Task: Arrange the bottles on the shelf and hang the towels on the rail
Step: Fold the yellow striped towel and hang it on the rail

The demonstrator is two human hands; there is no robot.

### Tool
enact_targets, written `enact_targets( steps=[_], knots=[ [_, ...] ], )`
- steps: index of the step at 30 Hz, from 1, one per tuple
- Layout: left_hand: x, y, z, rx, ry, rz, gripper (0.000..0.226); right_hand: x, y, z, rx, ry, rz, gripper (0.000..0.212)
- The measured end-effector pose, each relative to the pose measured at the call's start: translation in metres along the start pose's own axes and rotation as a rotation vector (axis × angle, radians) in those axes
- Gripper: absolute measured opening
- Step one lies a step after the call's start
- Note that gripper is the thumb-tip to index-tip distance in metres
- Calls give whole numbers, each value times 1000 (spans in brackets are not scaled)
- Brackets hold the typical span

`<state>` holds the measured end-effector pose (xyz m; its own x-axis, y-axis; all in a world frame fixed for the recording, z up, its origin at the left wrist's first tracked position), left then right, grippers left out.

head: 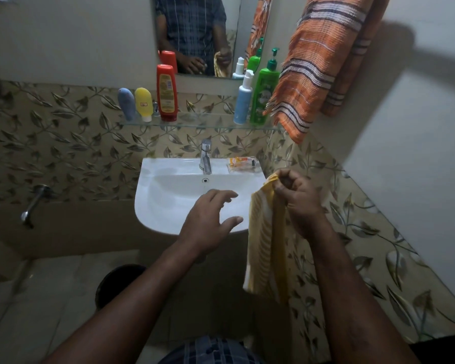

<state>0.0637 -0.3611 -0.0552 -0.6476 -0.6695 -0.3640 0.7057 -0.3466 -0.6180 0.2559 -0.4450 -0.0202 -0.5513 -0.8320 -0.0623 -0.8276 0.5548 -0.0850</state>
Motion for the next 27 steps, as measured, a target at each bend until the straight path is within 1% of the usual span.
enact_targets(
  steps=[3, 8, 12, 15, 18, 20, 23, 27],
  knots=[
    [-15, 1, 24, 88, 2, -4, 44, 6, 5, -8, -9, -43, -66, 18],
    [-24, 11, 46, 251, 49, -119, 42, 13, 5, -12, -27, -78, -141, 9],
    [-27, 20, 41, 382, -31, -183, 36, 18, 5, -11, -38, -96, -166, 8],
    [-28, 19, 35, 408, -72, -193, 26, 24, 6, -13, -62, -108, -167, 8],
    [-27, 13, 34, 399, -71, -182, 14, 25, 5, -9, -49, -115, -141, 7],
    [-26, 8, 34, 365, -61, -157, 12, 26, 7, -4, -38, -106, -121, 8],
    [-23, 1, 41, 179, 7, -73, 14, 24, 11, 5, -41, -73, -76, 8],
    [-17, -13, 50, -35, 46, 81, 17, 23, 18, 13, -78, -53, -39, 15]
  ],
)
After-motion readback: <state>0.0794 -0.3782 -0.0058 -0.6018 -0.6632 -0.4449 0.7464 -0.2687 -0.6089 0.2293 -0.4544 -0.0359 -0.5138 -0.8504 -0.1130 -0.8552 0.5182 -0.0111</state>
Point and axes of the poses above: each hand's wrist, its own x-axis away from the middle knuckle, its own y-axis out of the palm, z = x × y, the point moved 9 cm from there along -x, towards the middle knuckle, and after that the axes turned 1 degree about y, right-handed, at the moved point
